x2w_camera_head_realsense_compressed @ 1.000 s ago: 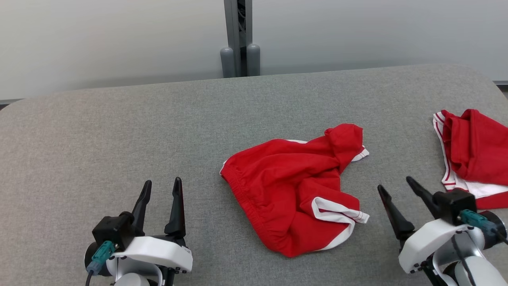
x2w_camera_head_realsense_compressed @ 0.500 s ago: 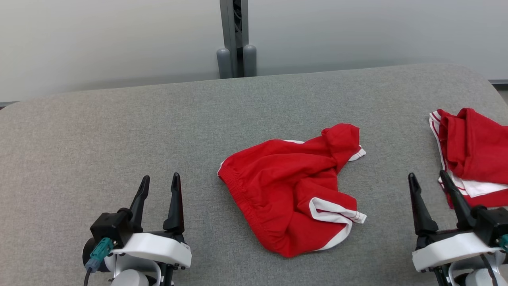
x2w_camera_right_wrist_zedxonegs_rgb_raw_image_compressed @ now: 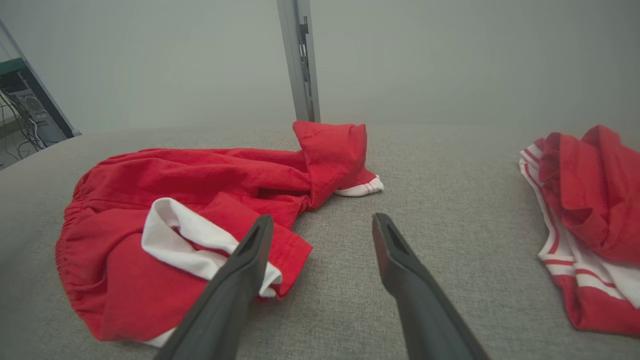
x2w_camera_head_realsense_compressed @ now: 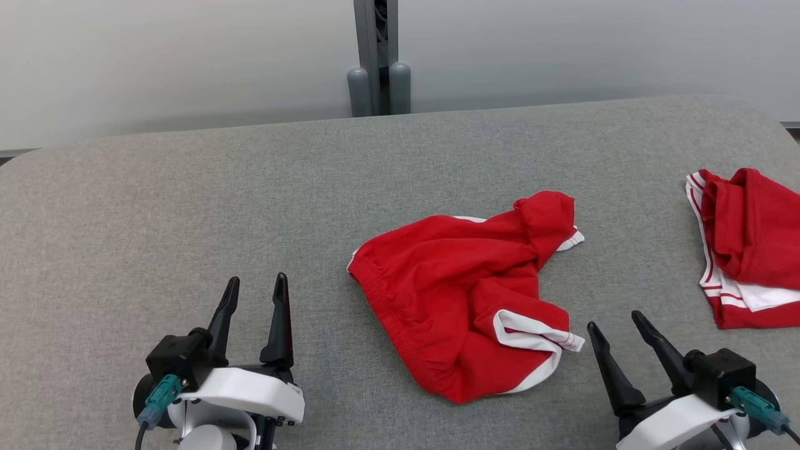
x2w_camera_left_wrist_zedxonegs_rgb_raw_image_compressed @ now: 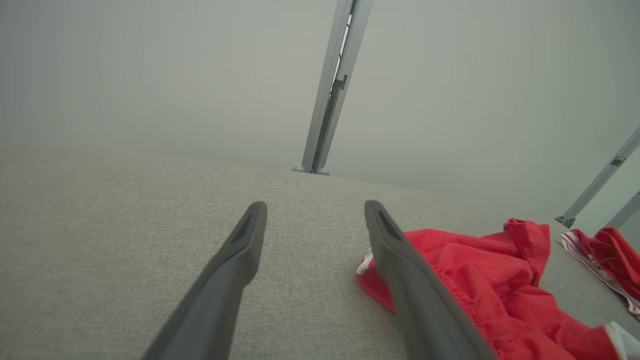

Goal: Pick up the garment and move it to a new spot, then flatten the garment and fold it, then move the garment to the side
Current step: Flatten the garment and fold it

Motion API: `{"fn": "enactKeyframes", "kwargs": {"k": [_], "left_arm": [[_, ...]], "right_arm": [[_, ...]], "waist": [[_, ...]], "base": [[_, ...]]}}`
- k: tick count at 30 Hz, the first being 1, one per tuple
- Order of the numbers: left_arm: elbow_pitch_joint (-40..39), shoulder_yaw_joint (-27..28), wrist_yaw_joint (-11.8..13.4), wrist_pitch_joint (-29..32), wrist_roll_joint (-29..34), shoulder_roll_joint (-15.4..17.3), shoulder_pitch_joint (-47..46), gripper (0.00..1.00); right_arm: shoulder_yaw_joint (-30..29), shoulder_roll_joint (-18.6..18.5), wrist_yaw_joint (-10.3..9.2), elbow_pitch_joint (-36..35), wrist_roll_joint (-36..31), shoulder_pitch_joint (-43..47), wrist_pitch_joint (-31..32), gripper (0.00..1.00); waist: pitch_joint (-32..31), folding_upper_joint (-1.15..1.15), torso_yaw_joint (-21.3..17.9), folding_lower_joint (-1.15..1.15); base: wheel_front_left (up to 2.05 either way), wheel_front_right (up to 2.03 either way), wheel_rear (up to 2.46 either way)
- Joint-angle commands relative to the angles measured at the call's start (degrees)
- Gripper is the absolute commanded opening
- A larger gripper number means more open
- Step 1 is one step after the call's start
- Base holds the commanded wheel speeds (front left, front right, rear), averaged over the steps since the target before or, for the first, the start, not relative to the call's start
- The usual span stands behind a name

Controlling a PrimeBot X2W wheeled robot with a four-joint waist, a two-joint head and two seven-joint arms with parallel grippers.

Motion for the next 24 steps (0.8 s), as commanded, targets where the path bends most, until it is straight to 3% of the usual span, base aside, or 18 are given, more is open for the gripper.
{"fn": "enactKeyframes", "kwargs": {"k": [1, 7, 17, 18, 19, 20, 21, 24], "left_arm": [[0.20, 0.00, -0.20, -0.18, 0.21, 0.21, -0.30, 1.00], [0.55, -0.28, -0.29, -0.18, 0.11, 0.21, -1.14, 1.00], [0.75, -0.22, -0.31, -0.18, 0.32, 0.21, -1.73, 1.00], [0.76, -0.22, -0.34, -0.18, 0.35, 0.21, -1.77, 1.00], [0.75, -0.21, -0.34, -0.18, 0.39, 0.21, -1.81, 1.00], [0.76, -0.23, -0.36, -0.18, 0.41, 0.20, -1.86, 1.00], [0.76, -0.27, -0.38, -0.18, 0.41, 0.21, -1.89, 1.00], [0.80, -0.24, -0.29, -0.18, 0.46, 0.21, -1.82, 1.00]], "right_arm": [[0.78, -0.74, 0.01, 0.41, 1.53, 0.12, 0.44, 1.00], [5.04, -2.80, 0.01, 2.64, 3.19, -0.63, 1.45, 1.00], [6.29, -2.43, 0.01, 6.42, 3.88, -2.65, 0.56, 0.99], [6.81, -2.42, 0.01, 6.85, 4.18, -2.79, 0.74, 0.76], [7.28, -2.53, 0.01, 7.22, 4.20, -3.07, 0.95, 0.37], [7.50, -2.77, 0.01, 7.52, 3.85, -3.43, 0.88, 0.08], [7.60, -2.79, 0.01, 7.93, 3.74, -3.76, 0.50, 0.00], [6.99, -2.53, 0.01, 8.95, 3.41, -3.97, -0.41, 0.00]], "waist": [[0.31, 0.00, 0.34, 0.00], [1.09, 0.00, 1.43, 0.00], [1.73, 0.00, 3.08, 0.00], [1.80, 0.00, 3.22, 0.00], [1.87, 0.00, 3.35, 0.00], [1.92, 0.00, 3.50, 0.00], [1.93, 0.00, 3.63, 0.00], [1.89, 0.00, 3.97, 0.00]], "base": [[0.00, 0.00, 0.00], [0.00, 0.00, 0.00], [0.00, 0.00, 0.00], [0.00, 0.00, 0.00], [0.00, 0.00, 0.00], [0.00, 0.00, 0.00], [0.00, 0.00, 0.00], [0.00, 0.00, 0.00]]}}
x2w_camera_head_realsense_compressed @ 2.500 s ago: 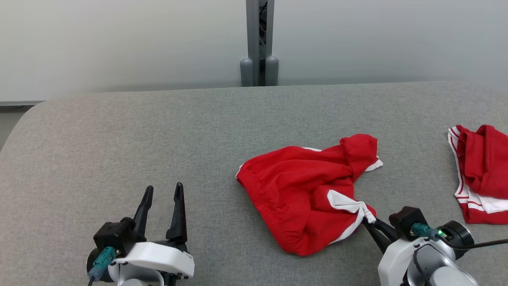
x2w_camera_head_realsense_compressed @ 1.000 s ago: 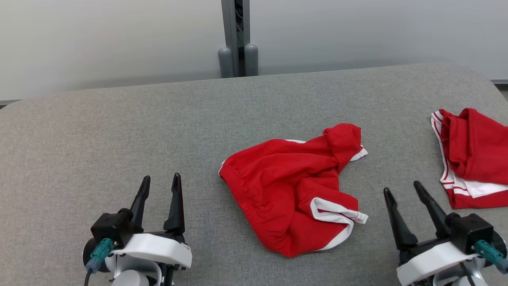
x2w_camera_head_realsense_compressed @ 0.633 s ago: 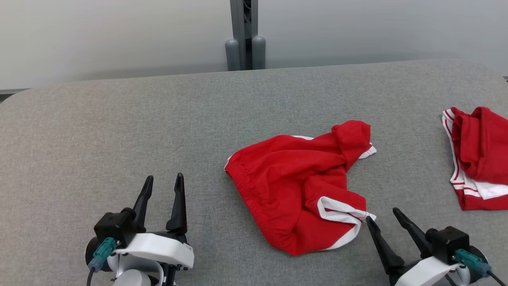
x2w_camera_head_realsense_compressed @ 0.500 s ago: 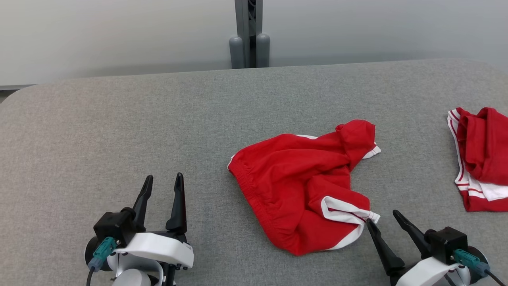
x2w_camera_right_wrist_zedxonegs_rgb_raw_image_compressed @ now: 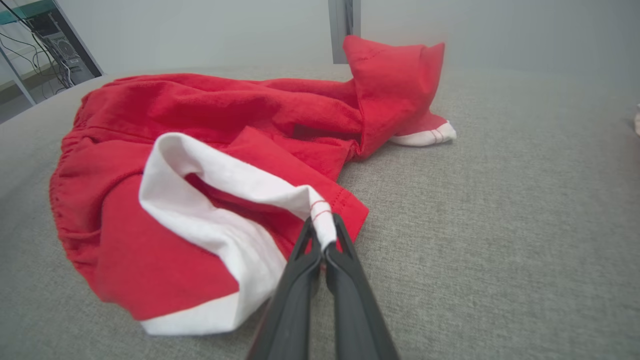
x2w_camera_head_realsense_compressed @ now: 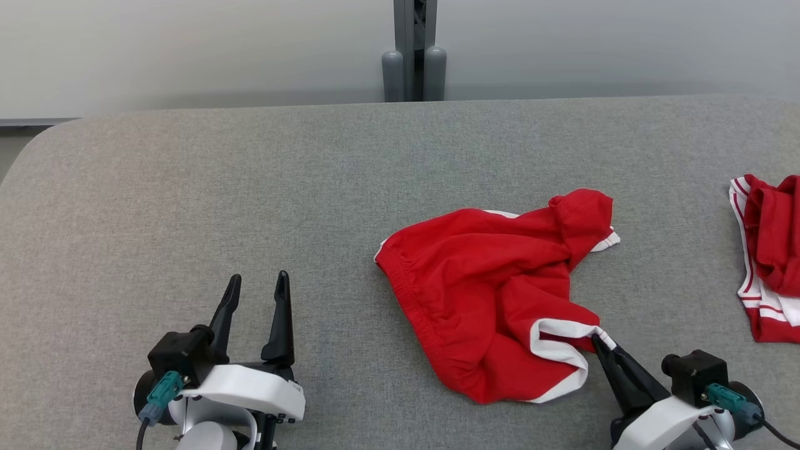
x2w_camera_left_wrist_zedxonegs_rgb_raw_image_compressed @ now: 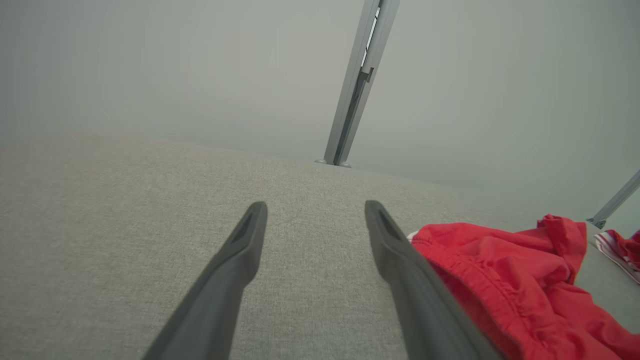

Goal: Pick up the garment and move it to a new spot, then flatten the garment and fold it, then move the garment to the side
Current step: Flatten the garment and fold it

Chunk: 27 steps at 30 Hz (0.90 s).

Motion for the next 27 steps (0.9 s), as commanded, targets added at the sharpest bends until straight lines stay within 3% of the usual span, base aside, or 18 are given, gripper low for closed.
{"fn": "enactKeyframes", "kwargs": {"k": [1, 10, 20, 27], "left_arm": [[0.06, 0.21, 0.00, -0.18, 0.31, 0.22, -1.10, 1.00], [0.12, 0.50, 0.32, -0.18, -0.05, 0.23, 0.40, 1.00], [-0.25, -0.42, 0.53, -0.18, -0.87, 0.24, 1.24, 1.00], [0.35, -1.08, 0.41, -0.18, -1.23, 0.23, 1.19, 1.00]], "right_arm": [[-1.09, -0.13, 0.01, 0.85, -0.72, -0.64, -0.83, 0.00], [-6.11, -2.09, 0.01, -0.65, -7.24, -2.93, -1.72, 0.00], [-10.87, -10.09, 0.00, -9.08, -20.05, -1.44, 2.17, 0.00], [-12.33, -9.76, 0.00, -5.44, -21.22, 4.12, 6.04, 0.01]], "waist": [[-0.14, 0.00, 0.16, 0.00], [-2.02, 0.00, -0.87, 0.00], [-3.08, 0.00, -2.76, 0.00], [-3.53, 0.00, -2.86, 0.00]], "base": [[0.00, 0.00, 0.00], [0.00, 0.00, 0.00], [0.00, 0.00, 0.00], [0.00, 0.00, 0.00]]}}
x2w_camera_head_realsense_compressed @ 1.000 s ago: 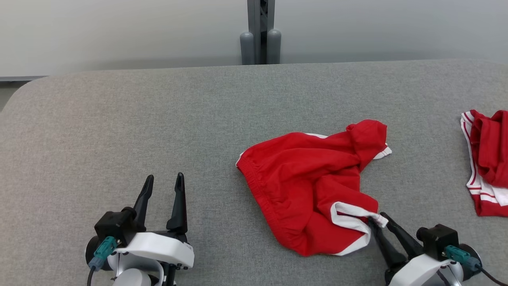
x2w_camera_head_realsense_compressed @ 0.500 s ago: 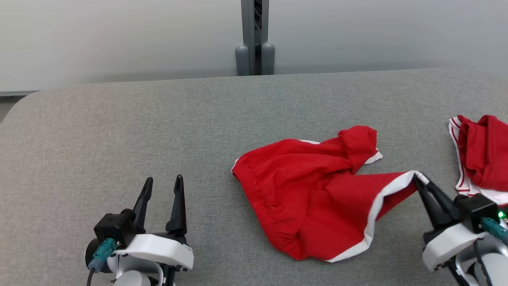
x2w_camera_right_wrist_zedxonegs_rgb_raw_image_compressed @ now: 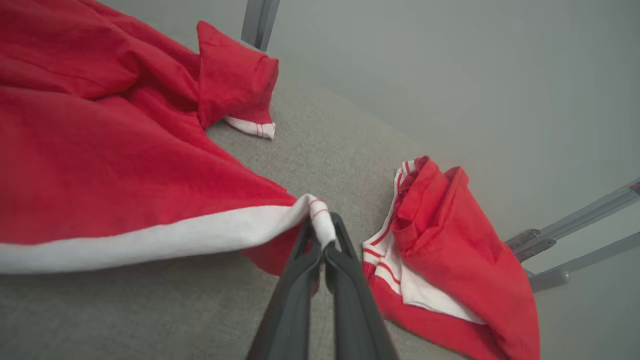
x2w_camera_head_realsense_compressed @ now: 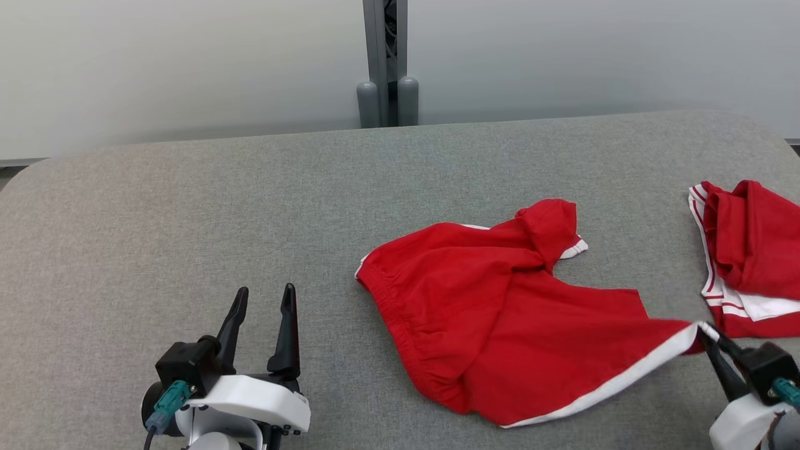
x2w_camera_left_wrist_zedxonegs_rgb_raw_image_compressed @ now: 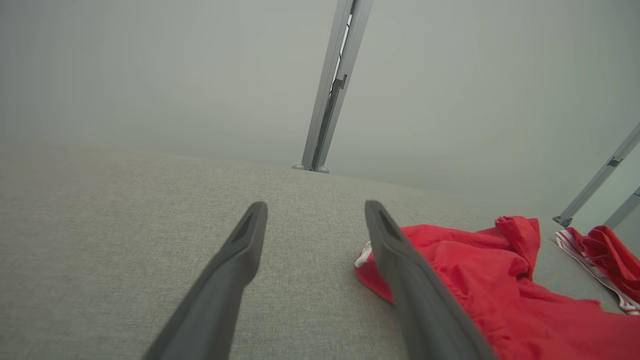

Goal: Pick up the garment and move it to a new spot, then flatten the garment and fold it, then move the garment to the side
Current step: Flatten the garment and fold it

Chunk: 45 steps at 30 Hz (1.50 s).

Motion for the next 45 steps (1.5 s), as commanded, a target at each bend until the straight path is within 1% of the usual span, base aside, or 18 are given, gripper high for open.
{"fn": "enactKeyframes", "kwargs": {"k": [1, 2, 6, 9, 12, 14, 18, 23, 29, 34, 36, 39, 45], "left_arm": [[0.12, -0.04, -0.04, -0.18, -0.07, 0.23, 0.07, 1.00], [0.26, -0.08, -0.11, -0.18, 0.02, 0.23, 0.12, 1.00], [0.64, 0.16, -0.26, -0.18, 0.50, 0.22, 0.49, 1.00], [0.65, 0.65, -0.17, -0.18, 0.89, 0.23, 0.99, 1.00], [0.38, 0.96, -0.24, -0.18, 1.18, 0.23, 1.11, 1.00], [0.19, 1.24, -0.29, -0.18, 1.41, 0.24, 0.84, 1.00], [-0.37, 1.88, -0.39, -0.18, 1.83, 0.23, -0.14, 1.00], [-0.63, 1.88, -0.37, -0.18, 2.20, 0.23, -0.58, 1.00], [-0.43, 0.78, -0.06, -0.18, 1.21, 0.24, -0.42, 1.00], [1.19, 0.04, -0.13, -0.18, 1.89, 0.22, -2.28, 1.00], [2.68, -0.24, -0.77, -0.18, 2.41, 0.23, -3.83, 1.00], [7.51, -1.28, -2.30, 0.70, 3.18, 1.05, -6.95, 1.00], [15.63, -2.98, -4.73, 6.24, 3.78, 2.98, -14.11, 1.00]], "right_arm": [[-0.37, 0.61, -0.01, 1.61, 0.33, 1.18, 0.99, 0.45], [-0.36, 1.10, -0.01, 2.92, 0.42, 1.72, 1.80, 1.00], [-2.06, 4.12, -0.01, 6.00, 1.03, 2.85, 4.19, 1.00], [-4.02, 6.89, -0.01, 5.59, 1.85, 2.72, 3.58, 1.00], [-6.88, 9.98, -0.01, 3.13, 2.80, 1.04, 1.95, 1.00], [-8.51, 11.13, -0.01, 0.70, 2.37, 0.03, 0.55, 1.00], [-9.34, 14.07, -0.01, -5.11, 4.63, -1.69, -3.28, 1.00], [-8.05, 15.70, -0.01, -8.71, 8.17, -2.07, -6.04, 1.00], [-5.57, 17.20, -0.01, -6.77, 8.59, -0.81, -7.36, 1.00], [-5.46, 17.80, -0.01, -6.14, 8.99, -1.86, -8.00, 1.00], [-5.45, 17.79, -0.01, -6.11, 9.06, -2.44, -8.20, 1.00], [-5.24, 17.90, -0.01, -5.67, 9.31, -2.93, -8.36, 1.00], [-4.92, 18.47, -0.01, -4.76, 9.54, -3.74, -8.88, 1.00]], "waist": [[-0.14, 0.00, -0.01, 0.00], [-0.28, 0.00, -0.04, 0.00], [-0.99, 0.00, -0.51, 0.00], [-1.33, 0.00, -1.28, 0.00], [-1.51, 0.00, -2.36, 0.00], [-1.49, 0.00, -3.08, 0.00], [-1.32, 0.00, -4.23, 0.00], [-1.36, 0.00, -5.08, 0.00], [-0.93, 0.00, -5.65, 0.00], [0.49, 0.00, -6.34, 0.00], [1.47, 0.00, -6.81, 0.00], [2.81, 0.00, -7.75, 0.00], [5.28, 0.00, -9.72, 0.00]], "base": [[0.00, 0.00, 0.00], [0.00, 0.00, 0.00], [0.00, 0.00, 0.00], [0.00, 0.00, 0.00], [0.00, 0.00, 0.00], [0.00, 0.00, 0.00], [0.00, 0.00, 0.00], [0.00, 0.00, 0.00], [0.00, 0.00, 0.00], [0.00, 0.00, 0.00], [0.00, 0.00, 0.00], [0.00, 0.00, 0.00], [0.00, 0.00, 0.00]]}}
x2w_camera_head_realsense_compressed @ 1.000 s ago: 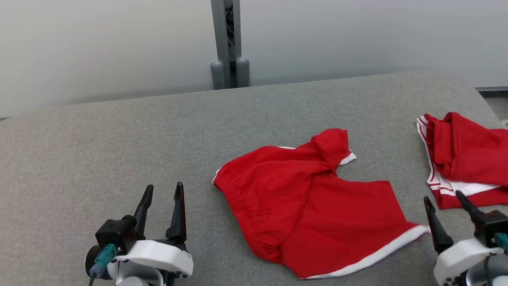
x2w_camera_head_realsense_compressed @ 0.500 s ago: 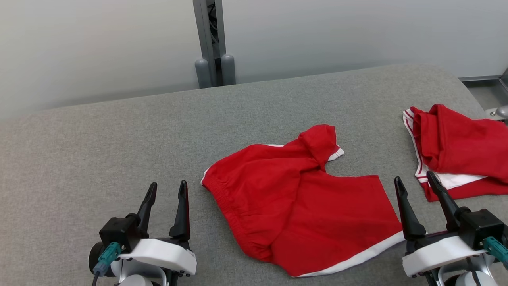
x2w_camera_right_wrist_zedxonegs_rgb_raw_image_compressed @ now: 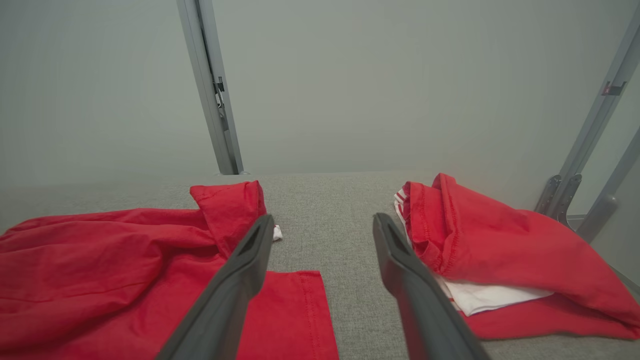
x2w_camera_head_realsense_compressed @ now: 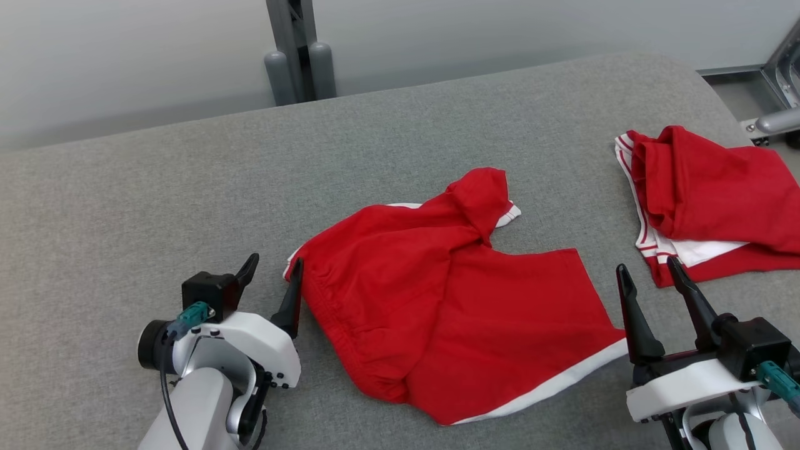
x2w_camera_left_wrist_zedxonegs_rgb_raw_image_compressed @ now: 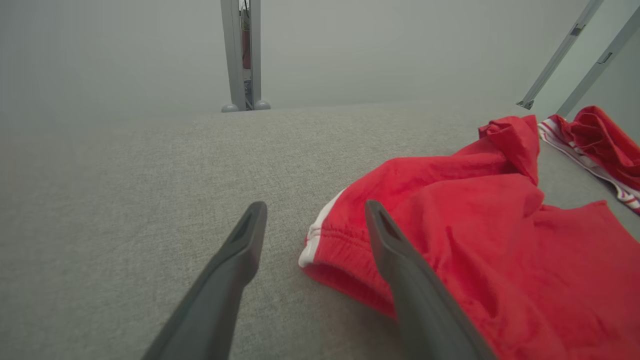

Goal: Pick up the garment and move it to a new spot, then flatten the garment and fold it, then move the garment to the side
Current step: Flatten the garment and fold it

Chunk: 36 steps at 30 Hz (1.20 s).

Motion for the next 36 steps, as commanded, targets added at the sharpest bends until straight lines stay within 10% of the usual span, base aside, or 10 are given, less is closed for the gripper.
{"fn": "enactKeyframes", "kwargs": {"k": [1, 12, 13, 14, 15, 36], "left_arm": [[1.75, -0.32, -0.50, 1.34, 0.52, 1.10, -2.11, 1.00], [8.88, -3.42, -4.56, 8.61, -0.65, 2.59, -7.70, 1.00], [9.28, -3.77, -4.72, 9.00, -0.65, 2.77, -8.06, 0.81], [9.52, -4.07, -4.95, 9.39, -0.59, 2.95, -8.56, 0.27], [9.70, -4.18, -5.05, 9.56, -0.77, 3.09, -8.99, 0.00], [13.30, -5.35, -3.25, 14.62, 4.71, 12.25, -29.07, 0.00]], "right_arm": [[0.15, 0.15, -0.01, 0.21, 0.19, -0.53, -0.46, 1.00], [0.24, 0.98, -0.01, 1.66, -0.48, -1.71, -1.17, 1.00], [0.32, 1.05, -0.01, 1.70, -0.46, -1.86, -1.20, 1.00], [0.42, 1.10, -0.01, 1.71, -0.45, -2.02, -1.23, 1.00], [0.45, 1.16, -0.01, 1.83, -0.52, -2.24, -1.22, 1.00], [3.50, 2.21, -0.01, 1.98, 0.76, -5.30, -1.22, 1.00]], "waist": [[1.25, 0.00, -1.17, 0.00], [3.46, 0.00, -3.00, 0.00], [3.58, 0.00, -3.14, 0.00], [3.71, 0.00, -3.29, 0.00], [3.85, 0.00, -3.44, 0.00], [8.48, 0.00, -9.55, 0.00]], "base": [[0.00, 0.00, 0.00], [0.00, 0.00, 0.00], [0.00, 0.00, 0.00], [0.00, 0.00, 0.00], [0.00, 0.00, 0.00], [0.00, 0.00, 0.00]]}}
